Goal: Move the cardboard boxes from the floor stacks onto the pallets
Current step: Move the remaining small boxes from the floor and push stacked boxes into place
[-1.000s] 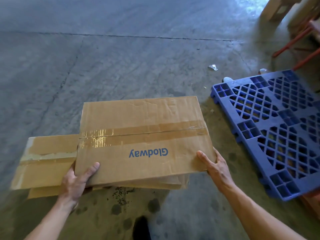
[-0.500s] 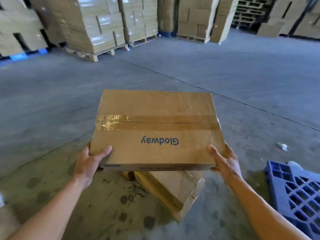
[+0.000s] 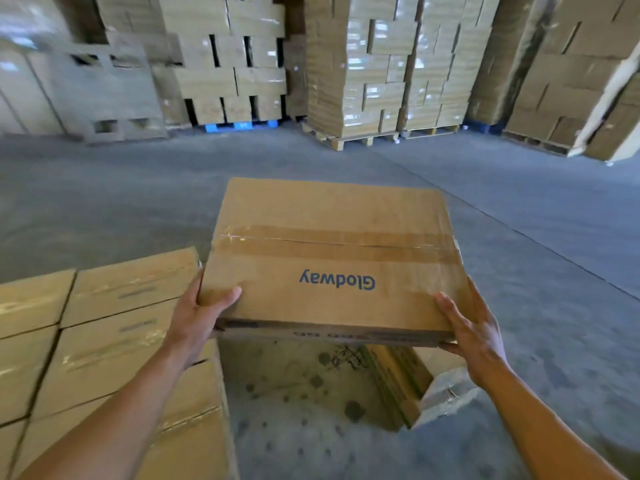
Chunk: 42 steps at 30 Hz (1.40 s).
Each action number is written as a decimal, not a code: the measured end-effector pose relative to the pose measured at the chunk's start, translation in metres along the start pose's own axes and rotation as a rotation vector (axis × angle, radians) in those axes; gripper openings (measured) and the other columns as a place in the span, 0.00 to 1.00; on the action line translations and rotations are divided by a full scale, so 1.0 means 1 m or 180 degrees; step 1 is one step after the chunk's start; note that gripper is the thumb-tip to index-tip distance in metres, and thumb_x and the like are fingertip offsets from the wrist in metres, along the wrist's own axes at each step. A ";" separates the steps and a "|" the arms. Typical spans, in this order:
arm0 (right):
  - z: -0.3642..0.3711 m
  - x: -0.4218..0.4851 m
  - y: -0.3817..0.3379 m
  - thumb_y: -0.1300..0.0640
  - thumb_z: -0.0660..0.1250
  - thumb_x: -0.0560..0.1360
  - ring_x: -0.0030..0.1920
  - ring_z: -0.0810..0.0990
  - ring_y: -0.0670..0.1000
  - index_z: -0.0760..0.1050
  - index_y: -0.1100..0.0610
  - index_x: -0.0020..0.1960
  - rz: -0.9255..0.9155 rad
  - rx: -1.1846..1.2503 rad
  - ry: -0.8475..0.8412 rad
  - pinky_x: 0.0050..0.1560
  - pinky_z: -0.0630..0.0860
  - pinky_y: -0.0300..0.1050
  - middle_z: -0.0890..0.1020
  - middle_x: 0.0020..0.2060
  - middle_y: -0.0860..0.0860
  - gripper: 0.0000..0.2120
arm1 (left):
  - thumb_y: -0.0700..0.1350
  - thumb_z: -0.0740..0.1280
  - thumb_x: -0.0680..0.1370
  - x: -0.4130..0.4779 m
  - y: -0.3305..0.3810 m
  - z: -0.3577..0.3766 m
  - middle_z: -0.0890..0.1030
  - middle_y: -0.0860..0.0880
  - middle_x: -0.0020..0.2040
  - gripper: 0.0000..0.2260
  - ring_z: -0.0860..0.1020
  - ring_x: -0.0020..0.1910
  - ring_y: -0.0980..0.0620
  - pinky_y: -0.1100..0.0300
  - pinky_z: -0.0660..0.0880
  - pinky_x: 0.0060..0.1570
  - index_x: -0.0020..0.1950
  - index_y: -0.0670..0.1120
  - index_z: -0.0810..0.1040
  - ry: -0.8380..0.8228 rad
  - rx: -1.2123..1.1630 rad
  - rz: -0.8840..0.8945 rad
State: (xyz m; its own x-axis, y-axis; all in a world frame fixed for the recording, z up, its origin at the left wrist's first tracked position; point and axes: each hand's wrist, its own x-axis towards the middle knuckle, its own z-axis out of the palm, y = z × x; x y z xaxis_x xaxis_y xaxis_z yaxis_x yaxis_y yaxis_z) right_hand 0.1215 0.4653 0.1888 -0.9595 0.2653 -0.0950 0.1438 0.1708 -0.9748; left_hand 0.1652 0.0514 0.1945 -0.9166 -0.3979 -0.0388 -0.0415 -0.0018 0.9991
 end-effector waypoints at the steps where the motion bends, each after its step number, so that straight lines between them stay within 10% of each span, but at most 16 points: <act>1: 0.005 -0.018 0.001 0.31 0.72 0.67 0.67 0.74 0.62 0.60 0.32 0.75 0.0046 -0.0127 -0.0097 0.56 0.80 0.67 0.69 0.73 0.50 0.39 | 0.55 0.77 0.67 -0.022 -0.002 -0.020 0.78 0.58 0.59 0.30 0.78 0.60 0.48 0.41 0.80 0.53 0.67 0.63 0.73 0.0085 0.0062 -0.0024; 4: 0.022 -0.064 0.003 0.24 0.71 0.62 0.68 0.73 0.64 0.59 0.29 0.74 0.0150 -0.0353 -0.0355 0.60 0.76 0.71 0.68 0.74 0.50 0.44 | 0.53 0.77 0.70 -0.079 -0.005 -0.078 0.74 0.53 0.65 0.35 0.74 0.64 0.46 0.49 0.82 0.44 0.74 0.62 0.67 0.0245 0.0051 -0.0145; 9: 0.073 -0.126 -0.007 0.32 0.74 0.66 0.67 0.74 0.64 0.58 0.38 0.78 0.0081 -0.0297 -0.0834 0.55 0.81 0.61 0.67 0.76 0.53 0.46 | 0.60 0.81 0.63 -0.151 -0.010 -0.164 0.68 0.53 0.70 0.48 0.71 0.68 0.44 0.38 0.78 0.57 0.78 0.62 0.61 0.0672 -0.0002 -0.0299; 18: 0.188 -0.204 0.003 0.23 0.73 0.59 0.65 0.76 0.57 0.63 0.17 0.58 -0.0320 -0.0550 -0.1674 0.61 0.76 0.67 0.73 0.66 0.44 0.32 | 0.52 0.77 0.72 -0.265 -0.022 -0.300 0.69 0.57 0.61 0.37 0.73 0.63 0.44 0.40 0.76 0.60 0.76 0.61 0.62 0.1489 -0.0012 -0.0403; 25: 0.304 -0.301 -0.006 0.26 0.68 0.68 0.69 0.72 0.61 0.60 0.35 0.76 -0.0512 -0.0940 -0.1857 0.66 0.73 0.66 0.72 0.72 0.52 0.40 | 0.63 0.83 0.57 -0.285 -0.062 -0.447 0.66 0.52 0.73 0.51 0.74 0.66 0.36 0.35 0.73 0.62 0.74 0.71 0.60 0.1707 -0.0180 -0.0849; 32: 0.423 -0.378 0.050 0.33 0.73 0.67 0.60 0.78 0.57 0.60 0.32 0.75 0.0283 -0.0661 -0.1525 0.46 0.84 0.58 0.73 0.64 0.47 0.40 | 0.56 0.81 0.66 -0.239 -0.113 -0.576 0.66 0.55 0.70 0.46 0.75 0.65 0.38 0.35 0.75 0.61 0.77 0.68 0.58 0.1451 -0.0123 -0.0947; 37: 0.474 -0.410 0.094 0.27 0.71 0.65 0.64 0.75 0.55 0.58 0.31 0.75 0.0444 -0.1129 -0.1270 0.53 0.82 0.64 0.71 0.68 0.45 0.43 | 0.61 0.81 0.61 -0.212 -0.157 -0.637 0.66 0.54 0.74 0.49 0.72 0.68 0.42 0.33 0.74 0.60 0.76 0.68 0.59 0.1270 0.0004 -0.1207; 42: 0.514 -0.417 0.107 0.35 0.72 0.71 0.61 0.78 0.55 0.62 0.35 0.75 0.0516 -0.1279 -0.1244 0.49 0.84 0.59 0.75 0.64 0.47 0.36 | 0.50 0.75 0.73 -0.188 -0.194 -0.661 0.73 0.60 0.63 0.27 0.74 0.63 0.49 0.39 0.78 0.54 0.64 0.72 0.68 0.1176 -0.0080 -0.1258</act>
State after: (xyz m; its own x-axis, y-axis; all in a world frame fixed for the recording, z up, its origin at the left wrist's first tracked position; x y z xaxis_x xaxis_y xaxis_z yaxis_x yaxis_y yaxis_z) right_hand 0.4126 -0.1145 0.0199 -0.9248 -0.0387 -0.3785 0.3037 0.5240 -0.7957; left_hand 0.6085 -0.4798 0.0183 -0.6319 -0.6586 -0.4086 -0.3411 -0.2371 0.9096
